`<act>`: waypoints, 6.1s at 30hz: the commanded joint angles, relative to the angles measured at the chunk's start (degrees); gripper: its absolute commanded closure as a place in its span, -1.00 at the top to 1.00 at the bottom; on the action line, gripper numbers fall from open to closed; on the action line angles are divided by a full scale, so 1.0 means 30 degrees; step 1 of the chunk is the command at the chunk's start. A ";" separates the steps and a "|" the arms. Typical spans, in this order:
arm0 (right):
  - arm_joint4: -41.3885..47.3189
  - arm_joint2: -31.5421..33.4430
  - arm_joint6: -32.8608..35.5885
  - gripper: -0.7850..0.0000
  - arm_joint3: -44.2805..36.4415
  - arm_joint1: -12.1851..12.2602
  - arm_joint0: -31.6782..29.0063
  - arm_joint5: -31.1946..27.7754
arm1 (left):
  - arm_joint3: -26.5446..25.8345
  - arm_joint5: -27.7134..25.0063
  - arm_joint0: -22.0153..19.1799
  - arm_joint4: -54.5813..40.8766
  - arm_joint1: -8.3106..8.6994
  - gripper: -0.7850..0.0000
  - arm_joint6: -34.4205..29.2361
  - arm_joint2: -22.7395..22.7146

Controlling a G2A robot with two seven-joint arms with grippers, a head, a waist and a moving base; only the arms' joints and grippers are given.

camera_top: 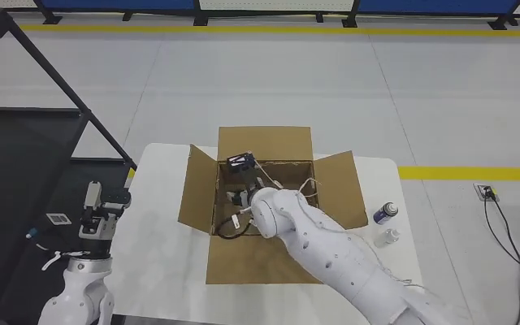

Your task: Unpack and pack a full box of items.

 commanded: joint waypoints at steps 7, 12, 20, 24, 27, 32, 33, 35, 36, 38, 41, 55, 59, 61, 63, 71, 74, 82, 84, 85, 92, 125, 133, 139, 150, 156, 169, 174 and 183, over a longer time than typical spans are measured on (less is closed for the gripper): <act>-0.5261 1.0257 0.3412 1.00 -1.5815 0.3604 -1.1620 -0.3424 | -0.0059 0.0391 -0.0518 0.0531 -0.0039 1.00 -0.0160 0.0475; -0.4119 1.5610 0.1523 1.00 -1.8136 0.4116 -1.5638 -0.4789 | -0.0095 0.0596 -0.0740 0.0869 -0.0073 1.00 -0.0139 0.0789; -0.0861 2.1849 0.0266 1.00 -1.6139 0.4443 -1.8417 -0.6189 | -0.0212 0.0977 -0.1140 0.1477 -0.0128 1.00 -0.0201 0.1409; -0.0228 2.2857 0.1247 1.00 -1.4111 0.4697 -1.8405 -0.8249 | -0.0272 0.1163 -0.1280 0.1784 -0.0159 1.00 -0.0151 0.1692; -0.1191 2.2278 0.1783 1.00 -1.2458 0.4847 -1.7519 -0.8690 | -0.0324 0.1302 -0.1348 0.1992 -0.0182 1.00 -0.0108 0.1884; -0.2125 2.1066 0.1981 1.00 -0.9745 0.4971 -1.5969 -0.8780 | -0.0495 0.1429 -0.1317 0.2293 -0.0207 1.00 0.0050 0.1978; -0.2285 2.0941 0.2078 1.00 -0.9307 0.4997 -1.5714 -0.8692 | -0.0518 0.1441 -0.1277 0.2307 -0.0211 1.00 0.0107 0.1946; -0.2514 2.0654 0.2477 1.00 -0.8503 0.5052 -1.5246 -0.8692 | -0.0575 0.1466 -0.1179 0.2354 -0.0219 1.00 0.0225 0.1885; -0.2560 2.0569 0.2615 1.00 -0.8186 0.5079 -1.5032 -0.8688 | -0.0594 0.1485 -0.1131 0.2354 -0.0223 1.00 0.0254 0.1870; -0.2582 2.0413 0.2918 1.00 -0.7699 0.5134 -1.4738 -0.8823 | -0.0625 0.1510 -0.1077 0.2376 -0.0231 1.00 0.0304 0.1843; -0.2670 2.0246 0.3009 1.00 -0.7150 0.5207 -1.4393 -0.8902 | -0.0619 0.1515 -0.1055 0.2392 -0.0248 1.00 0.0348 0.1870; -0.2246 1.9744 0.2428 -1.00 -0.6393 0.5427 -1.3870 -0.8709 | -0.0562 0.1597 -0.1061 0.2439 -0.0284 1.00 0.0293 0.1772; -0.1975 1.9957 0.2229 -1.00 -0.7280 0.5493 -1.4254 -0.8400 | -0.0550 0.1526 -0.1087 0.2375 -0.0290 1.00 0.0205 0.1724; -0.1557 2.0357 0.2015 -1.00 -0.8120 0.5537 -1.4668 -0.8374 | -0.0505 0.1511 -0.1114 0.2328 -0.0293 1.00 0.0173 0.1693; -0.1069 2.0929 0.1827 -1.00 -0.9255 0.5580 -1.5204 -0.8164 | -0.0464 0.1484 -0.1140 0.2290 -0.0296 1.00 0.0129 0.1684; 0.1515 2.2355 -0.0306 -1.00 -1.5963 0.5463 -1.7593 -0.6090 | -0.0289 0.1273 -0.1164 0.2069 -0.0323 1.00 0.0113 0.1628; 0.2089 2.1876 -0.1311 -1.00 -1.8052 0.5382 -1.8127 -0.5711 | -0.0238 0.1121 -0.1041 0.1886 -0.0340 1.00 0.0257 0.1518; 0.0378 1.6391 -0.2234 -1.00 -1.7937 0.5237 -1.5460 -0.5120 | -0.0198 0.0676 -0.0540 0.1466 -0.0398 1.00 0.0697 0.1256; -0.0188 1.4692 -0.1790 -1.00 -1.7132 0.5160 -1.4245 -0.4995 | -0.0182 0.0585 -0.0385 0.1312 -0.0413 1.00 0.0843 0.1134; -0.0776 1.3860 -0.1350 -1.00 -1.6578 0.5123 -1.3505 -0.4845 | -0.0195 0.0553 -0.0316 0.1250 -0.0418 1.00 0.0880 0.1076; -0.3096 0.7208 0.0111 -1.00 -1.0620 0.4211 -0.8069 -0.3166 | -0.0262 0.0385 0.0083 0.0993 -0.0444 1.00 0.0958 0.0728; -0.1753 -0.0065 -0.2869 1.00 0.7436 -0.1002 0.1187 0.0473 | -0.0116 0.0390 0.0243 0.0422 -0.0457 1.00 -0.0104 -0.0126; -0.3027 0.2355 -0.1899 1.00 0.2401 0.0051 -0.0701 0.0243 | -0.0092 0.0502 0.0036 0.0523 -0.0467 1.00 -0.0288 -0.0017; -0.5956 0.7604 0.1724 1.00 -0.7554 0.2066 -0.5899 -0.1583 | -0.0042 0.0677 -0.0225 0.0729 -0.0483 1.00 -0.0352 0.0221; -0.5259 1.8503 0.2304 1.00 -1.4840 0.3537 -1.3129 -0.4072 | -0.0045 0.1024 -0.0896 0.1366 -0.0536 1.00 -0.0592 0.1142; -0.3969 2.0592 0.2568 1.00 -1.0292 0.3834 -1.2422 -0.5248 | -0.0174 0.1328 -0.1267 0.1979 -0.0561 1.00 -0.0730 0.1715; -0.6495 1.8386 0.3051 0.98 -0.2891 0.4107 -0.8872 -0.5727 | -0.0403 0.1718 -0.1279 0.2599 -0.0614 1.00 -0.0305 0.2138; -0.6915 1.7919 0.2835 -0.14 -0.1378 0.4133 -0.7985 -0.5286 | -0.0505 0.1738 -0.1201 0.2681 -0.0635 1.00 -0.0106 0.2178; -0.7075 1.7751 0.3127 -1.00 -0.0470 0.4256 -0.7279 -0.4921 | -0.0468 0.1694 -0.1142 0.2644 -0.0657 1.00 0.0095 0.2089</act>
